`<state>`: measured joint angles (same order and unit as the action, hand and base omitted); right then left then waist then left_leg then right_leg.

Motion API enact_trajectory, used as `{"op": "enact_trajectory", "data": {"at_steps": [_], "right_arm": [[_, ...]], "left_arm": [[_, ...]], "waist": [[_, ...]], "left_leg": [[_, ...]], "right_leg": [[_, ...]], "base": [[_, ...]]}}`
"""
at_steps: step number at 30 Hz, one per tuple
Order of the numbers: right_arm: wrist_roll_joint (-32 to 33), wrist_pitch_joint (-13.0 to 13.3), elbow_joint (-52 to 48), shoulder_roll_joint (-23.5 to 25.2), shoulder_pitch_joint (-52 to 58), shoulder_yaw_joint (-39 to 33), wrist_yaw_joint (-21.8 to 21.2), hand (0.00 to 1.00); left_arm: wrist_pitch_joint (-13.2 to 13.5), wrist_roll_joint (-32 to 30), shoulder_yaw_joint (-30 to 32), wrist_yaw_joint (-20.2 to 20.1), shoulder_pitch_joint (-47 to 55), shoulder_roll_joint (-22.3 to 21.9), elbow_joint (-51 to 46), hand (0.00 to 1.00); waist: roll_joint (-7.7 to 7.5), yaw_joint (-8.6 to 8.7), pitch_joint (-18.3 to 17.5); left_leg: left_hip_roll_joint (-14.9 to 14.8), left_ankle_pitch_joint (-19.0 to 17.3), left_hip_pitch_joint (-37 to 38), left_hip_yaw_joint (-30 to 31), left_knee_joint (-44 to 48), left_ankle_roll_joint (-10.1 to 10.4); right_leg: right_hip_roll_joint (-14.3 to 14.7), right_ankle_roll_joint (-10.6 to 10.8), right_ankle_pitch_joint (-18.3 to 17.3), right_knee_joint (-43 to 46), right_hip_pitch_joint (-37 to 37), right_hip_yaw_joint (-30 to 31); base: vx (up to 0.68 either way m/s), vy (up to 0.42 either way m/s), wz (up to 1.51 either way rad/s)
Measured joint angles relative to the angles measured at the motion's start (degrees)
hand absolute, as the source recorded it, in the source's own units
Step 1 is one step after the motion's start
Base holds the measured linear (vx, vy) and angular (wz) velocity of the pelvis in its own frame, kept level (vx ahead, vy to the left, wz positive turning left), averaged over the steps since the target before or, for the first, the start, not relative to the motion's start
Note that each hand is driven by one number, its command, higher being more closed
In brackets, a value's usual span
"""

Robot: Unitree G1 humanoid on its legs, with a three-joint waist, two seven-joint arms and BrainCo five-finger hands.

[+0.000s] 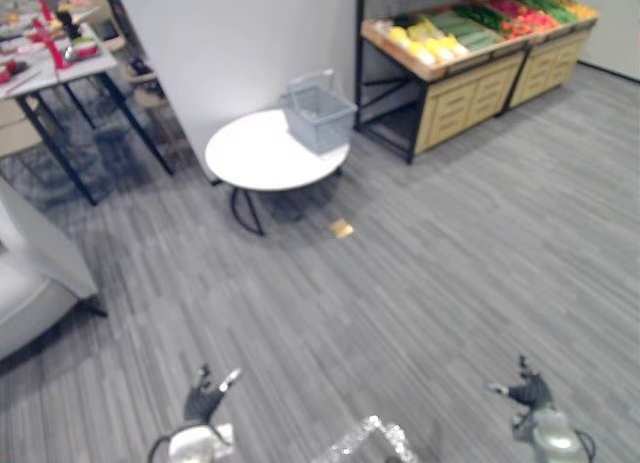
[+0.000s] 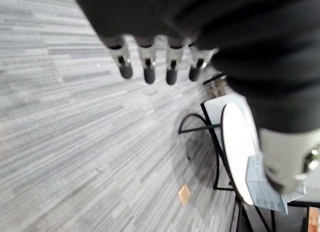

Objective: Pick vegetable in the basket

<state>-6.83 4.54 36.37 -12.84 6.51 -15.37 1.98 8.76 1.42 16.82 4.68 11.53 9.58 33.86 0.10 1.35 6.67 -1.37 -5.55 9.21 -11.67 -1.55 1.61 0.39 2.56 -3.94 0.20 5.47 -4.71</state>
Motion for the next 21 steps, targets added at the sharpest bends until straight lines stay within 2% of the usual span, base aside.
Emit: {"op": "enact_trajectory", "data": {"at_steps": [12, 18, 20, 21], "right_arm": [[-0.03, -0.02, 0.03, -0.13, -0.22, -0.02, 0.11, 0.00], [-0.02, -0.31, 0.65, -0.13, -0.78, 0.01, 0.31, 0.00], [0.02, -0.44, 0.80, 0.11, -1.47, 0.06, 0.55, 0.00], [0.09, -0.44, 0.91, 0.35, -1.71, 0.14, 0.71, 0.00]], "left_arm": [[0.01, 0.01, 2.22, 1.35, 0.07, 0.36, -1.19, 0.00], [0.03, 0.16, 2.13, 1.64, -0.14, 0.11, -0.59, 0.00], [0.03, 0.17, 2.11, 1.75, -0.72, 0.07, 0.74, 0.00], [0.00, 0.15, 2.06, 1.76, -0.83, -0.05, 0.92, 0.00]], "waist": [[-0.23, 0.02, -0.24], [0.29, 0.06, -0.72], [0.28, 0.08, -0.69], [0.35, 0.15, -0.45]], "left_leg": [[0.02, -0.02, 0.60, -0.10, 0.77, 0.02], [-0.22, -0.04, -0.57, -0.74, 1.31, 0.06], [-0.84, -1.99, -3.00, -0.87, 5.25, 0.71], [-2.07, -5.11, -6.09, -1.05, 11.64, 1.73]], "right_leg": [[-0.07, 0.00, 0.01, 0.66, 0.29, 0.49], [0.12, -0.29, -0.21, 2.25, -1.45, 1.11], [0.11, -0.84, -1.71, 4.98, -3.24, 1.17], [0.47, -1.53, -3.70, 6.74, -4.22, 1.03]], "base": [[-0.04, -0.010, -0.01], [-0.03, -0.014, -0.06], [-0.02, -0.028, -0.01], [-0.03, -0.050, 0.04]]}}
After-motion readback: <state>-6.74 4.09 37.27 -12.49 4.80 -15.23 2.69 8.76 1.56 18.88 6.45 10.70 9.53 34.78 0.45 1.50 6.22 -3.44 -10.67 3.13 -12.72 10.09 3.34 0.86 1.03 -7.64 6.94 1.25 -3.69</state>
